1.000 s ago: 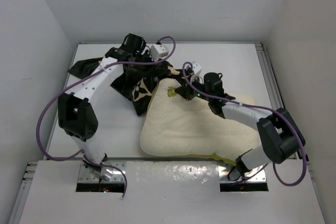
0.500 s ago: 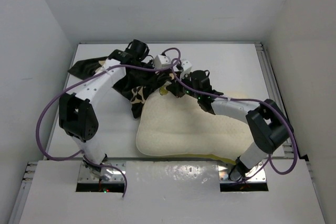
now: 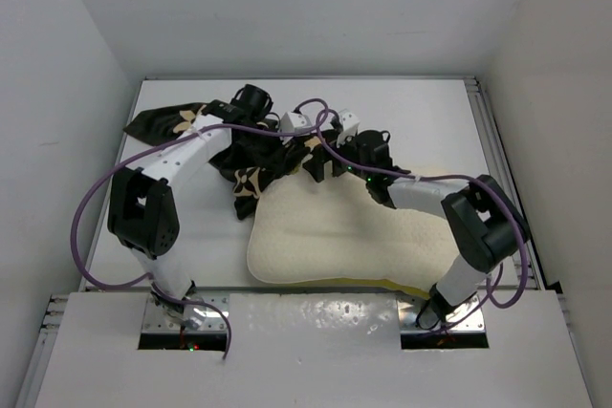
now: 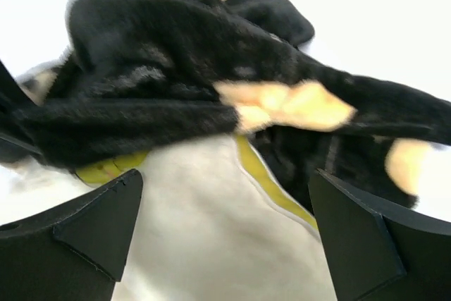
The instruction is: Put the pillow into the pillowcase
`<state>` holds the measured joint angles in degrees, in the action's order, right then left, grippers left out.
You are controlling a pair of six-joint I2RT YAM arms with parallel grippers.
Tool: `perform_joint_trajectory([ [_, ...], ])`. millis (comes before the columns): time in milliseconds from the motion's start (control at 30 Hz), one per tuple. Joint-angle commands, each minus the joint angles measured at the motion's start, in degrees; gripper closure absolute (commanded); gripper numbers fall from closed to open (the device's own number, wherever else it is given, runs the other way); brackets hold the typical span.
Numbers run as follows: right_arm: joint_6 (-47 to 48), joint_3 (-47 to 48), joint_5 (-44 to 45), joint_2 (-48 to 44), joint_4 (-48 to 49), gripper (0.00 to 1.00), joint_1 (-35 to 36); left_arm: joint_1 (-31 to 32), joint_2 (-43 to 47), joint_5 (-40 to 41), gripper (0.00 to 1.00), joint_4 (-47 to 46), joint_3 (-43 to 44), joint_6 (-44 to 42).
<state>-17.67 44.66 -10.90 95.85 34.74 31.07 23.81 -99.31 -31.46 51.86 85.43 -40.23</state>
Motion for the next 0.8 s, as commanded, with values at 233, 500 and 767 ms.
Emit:
perform_joint_trajectory([
  [233,16.97,11.04,-10.11,4.33,-17.35,0.01,-3.65,-0.08,0.96,0.08,0.93,-0.79,-0.17,1.2],
  [500,15.12,19.74,-8.62,14.18,-10.92,0.01,-2.24,-0.87,0.17,0.97,0.86,-0.88,-0.7,1.56],
  [767,6.44,19.68,-10.01,19.72,-0.31,0.02,-1.54,-2.37,-2.55,-0.88,0.8,-2.02,-1.75,1.82],
])
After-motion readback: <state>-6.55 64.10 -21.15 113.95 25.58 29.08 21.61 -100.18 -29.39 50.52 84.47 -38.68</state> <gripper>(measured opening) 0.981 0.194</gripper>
